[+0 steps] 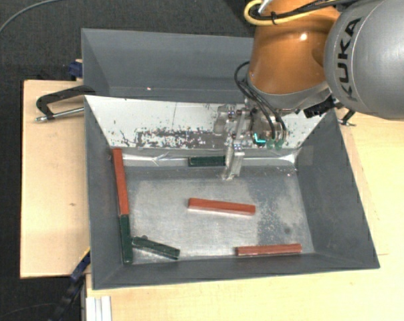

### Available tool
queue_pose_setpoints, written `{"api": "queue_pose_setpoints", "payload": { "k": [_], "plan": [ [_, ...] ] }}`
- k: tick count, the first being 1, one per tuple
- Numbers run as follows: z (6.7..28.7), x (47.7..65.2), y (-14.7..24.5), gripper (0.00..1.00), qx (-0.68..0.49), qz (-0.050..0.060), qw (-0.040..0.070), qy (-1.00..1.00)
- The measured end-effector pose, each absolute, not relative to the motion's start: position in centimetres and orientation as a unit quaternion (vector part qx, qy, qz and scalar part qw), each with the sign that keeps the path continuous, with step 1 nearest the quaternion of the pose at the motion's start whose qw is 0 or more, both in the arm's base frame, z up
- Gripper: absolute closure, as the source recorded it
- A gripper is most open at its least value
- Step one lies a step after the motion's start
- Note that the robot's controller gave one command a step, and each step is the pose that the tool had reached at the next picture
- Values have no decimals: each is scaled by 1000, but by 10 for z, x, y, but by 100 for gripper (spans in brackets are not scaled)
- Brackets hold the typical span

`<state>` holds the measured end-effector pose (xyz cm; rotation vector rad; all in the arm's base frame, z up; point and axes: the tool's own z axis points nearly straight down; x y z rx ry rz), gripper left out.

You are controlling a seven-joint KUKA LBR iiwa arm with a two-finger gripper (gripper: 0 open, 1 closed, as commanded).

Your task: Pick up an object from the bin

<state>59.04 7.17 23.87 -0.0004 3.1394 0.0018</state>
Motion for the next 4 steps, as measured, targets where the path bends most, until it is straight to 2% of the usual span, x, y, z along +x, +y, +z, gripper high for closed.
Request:
{"api": "queue_pose_setpoints", "payload": {
  "k": [1,2,3,4],
  "plan": [
    [92,561,38,0,81,0,-4,997],
    [69,521,37,0,59,0,-3,998],
    [70,523,36,100,60,0,0,998],
    [204,560,67,100,99,2,7,995]
  ]
}}
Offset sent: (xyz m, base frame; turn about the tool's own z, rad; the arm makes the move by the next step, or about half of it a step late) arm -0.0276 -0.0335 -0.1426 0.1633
